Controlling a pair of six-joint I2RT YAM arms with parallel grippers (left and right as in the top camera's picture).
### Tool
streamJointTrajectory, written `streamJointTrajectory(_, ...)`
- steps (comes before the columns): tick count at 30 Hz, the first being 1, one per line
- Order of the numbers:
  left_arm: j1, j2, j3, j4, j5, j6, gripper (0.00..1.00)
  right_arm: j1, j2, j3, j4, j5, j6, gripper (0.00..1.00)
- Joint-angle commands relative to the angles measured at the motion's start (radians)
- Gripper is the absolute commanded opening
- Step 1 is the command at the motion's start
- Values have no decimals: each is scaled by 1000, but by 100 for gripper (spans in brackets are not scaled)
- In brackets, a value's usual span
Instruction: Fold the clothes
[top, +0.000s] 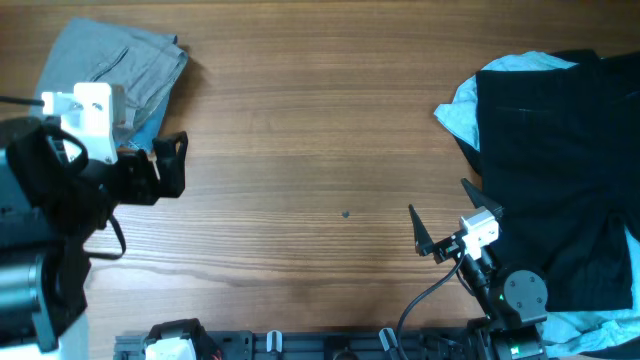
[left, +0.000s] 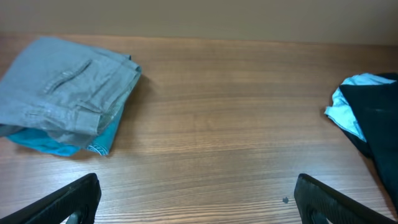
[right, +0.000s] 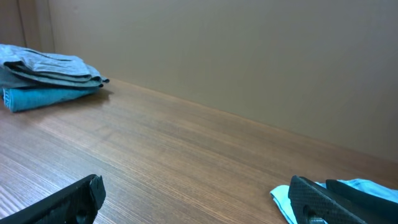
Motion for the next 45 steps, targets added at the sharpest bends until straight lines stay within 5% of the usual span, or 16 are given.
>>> streamJointTrajectory(1, -51, -117, -43, 42, -33, 21, 100, -5, -13, -1, 3, -16, 5, 100)
streamJointTrajectory(9, -134, -542, -690, 586, -179, -133, 100, -5, -13, -1, 3, -16, 5, 100)
streamJointTrajectory(17, -134, -1010, -1202, 803, -191, -196, 100, -5, -13, -1, 3, -16, 5, 100)
streamJointTrajectory(24, -134, -1009, -1495, 1033, -167, -196, 100, -5, -13, -1, 3, -16, 5, 100)
streamJointTrajectory(31, -134, -1009, -1526, 1353, -185, -185, 100, -5, -13, -1, 3, -16, 5, 100)
streamJointTrajectory(38, -134, -1009, -1526, 1102, -184, -192, 100, -5, -13, -1, 3, -16, 5, 100)
streamJointTrajectory(45, -134, -1009, -1526, 1106, -184, -192, 100, -5, -13, -1, 3, -16, 5, 100)
